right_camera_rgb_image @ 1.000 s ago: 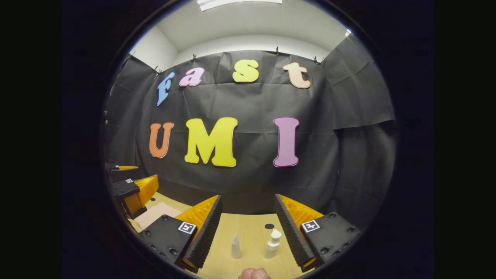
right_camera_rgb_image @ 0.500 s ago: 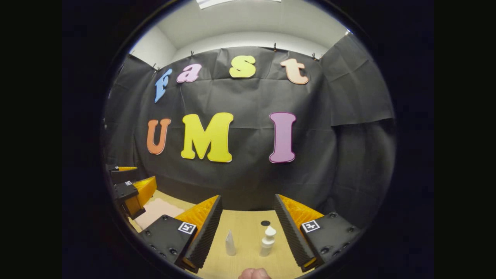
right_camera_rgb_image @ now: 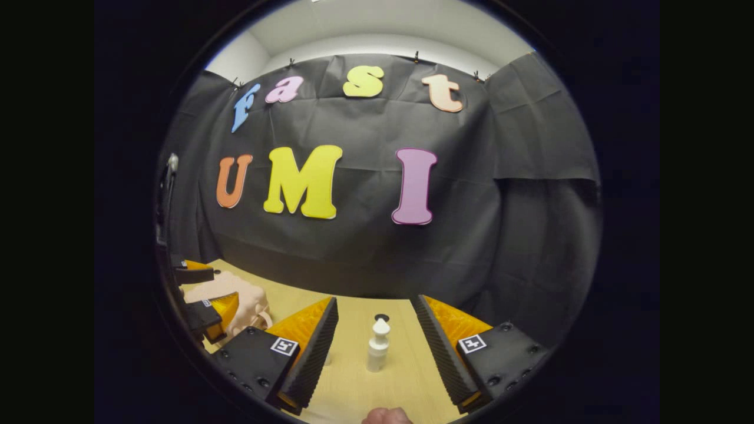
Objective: First open the suitcase, pack the skin care products into it, and then close the suitcase.
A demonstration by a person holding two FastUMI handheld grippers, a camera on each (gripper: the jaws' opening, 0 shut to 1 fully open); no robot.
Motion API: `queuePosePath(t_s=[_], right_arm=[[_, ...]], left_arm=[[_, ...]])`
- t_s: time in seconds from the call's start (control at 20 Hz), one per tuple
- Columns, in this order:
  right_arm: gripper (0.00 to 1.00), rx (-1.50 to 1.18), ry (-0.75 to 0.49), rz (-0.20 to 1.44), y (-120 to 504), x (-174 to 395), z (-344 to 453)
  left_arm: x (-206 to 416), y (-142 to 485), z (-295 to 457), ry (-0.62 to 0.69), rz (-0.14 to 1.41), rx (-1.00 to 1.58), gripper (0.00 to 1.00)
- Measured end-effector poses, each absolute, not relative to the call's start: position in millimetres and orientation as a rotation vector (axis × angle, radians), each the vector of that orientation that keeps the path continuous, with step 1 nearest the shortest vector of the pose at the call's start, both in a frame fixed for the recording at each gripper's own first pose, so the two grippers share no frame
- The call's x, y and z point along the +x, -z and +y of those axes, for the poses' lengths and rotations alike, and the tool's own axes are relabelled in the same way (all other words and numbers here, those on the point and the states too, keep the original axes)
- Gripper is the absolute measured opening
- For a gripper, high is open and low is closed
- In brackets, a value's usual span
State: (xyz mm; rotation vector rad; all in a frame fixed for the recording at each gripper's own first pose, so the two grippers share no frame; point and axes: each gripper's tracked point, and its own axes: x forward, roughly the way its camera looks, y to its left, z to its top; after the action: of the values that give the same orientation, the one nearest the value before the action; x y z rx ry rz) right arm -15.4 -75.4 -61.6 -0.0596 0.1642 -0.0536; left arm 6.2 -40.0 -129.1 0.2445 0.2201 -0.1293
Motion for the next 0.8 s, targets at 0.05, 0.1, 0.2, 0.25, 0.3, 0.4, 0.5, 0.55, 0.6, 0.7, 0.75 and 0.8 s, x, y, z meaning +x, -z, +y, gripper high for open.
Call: queuePosePath(t_s=[0.05, 0.1, 0.2, 0.25, 0.3, 0.4, 0.5, 0.55, 0.6, 0.7, 0.75, 0.8], right_arm=[[0.8, -0.059, 0.057, 0.167, 62.1, -15.4, -79.5], [0.8, -0.056, 0.059, 0.168, 61.6, -15.6, -82.8], [0.8, -0.056, 0.052, 0.173, 65.5, -16.5, -86.6], [0.8, -0.064, 0.046, 0.177, 67.8, -17.2, -88.6], [0.8, -0.075, 0.048, 0.179, 68.4, -17.1, -92.0], [0.8, -0.088, 0.07, 0.179, 69.4, -16.3, -104.2], [0.8, -0.074, 0.11, 0.198, 78.0, -14.5, -120.3], [0.8, -0.059, 0.126, 0.224, 84.8, -14.8, -126.0], [0.8, -0.044, 0.134, 0.243, 90.5, -14.6, -130.9], [0.79, -0.032, 0.147, 0.273, 97.4, -13.8, -140.1], [0.8, -0.027, 0.153, 0.278, 99.0, -14.0, -142.9], [0.8, -0.023, 0.159, 0.28, 100.0, -14.9, -145.8]], left_arm=[[9.2, 140.8, -39.8, 0.127, 0.238, 0.297, 0.99], [12.2, 151.0, -37.4, 0.125, 0.255, 0.36, 0.98], [16.0, 183.1, -42.3, 0.163, 0.312, 0.463, 0.98], [18.0, 198.1, -44.6, 0.187, 0.327, 0.519, 0.97], [23.1, 213.5, -42.3, 0.196, 0.362, 0.588, 0.97], [29.4, 241.2, -32.1, 0.193, 0.422, 0.705, 0.96], [29.4, 266.3, -29.1, 0.203, 0.491, 0.757, 0.94], [29.7, 273.7, -28.7, 0.204, 0.52, 0.794, 0.93], [32.6, 280.1, -27.7, 0.201, 0.53, 0.826, 0.92], [37.5, 289.2, -25.5, 0.206, 0.548, 0.86, 0.89], [40.1, 292.3, -24.9, 0.209, 0.562, 0.875, 0.79], [42.2, 295.7, -22.3, 0.21, 0.576, 0.892, 0.73]])
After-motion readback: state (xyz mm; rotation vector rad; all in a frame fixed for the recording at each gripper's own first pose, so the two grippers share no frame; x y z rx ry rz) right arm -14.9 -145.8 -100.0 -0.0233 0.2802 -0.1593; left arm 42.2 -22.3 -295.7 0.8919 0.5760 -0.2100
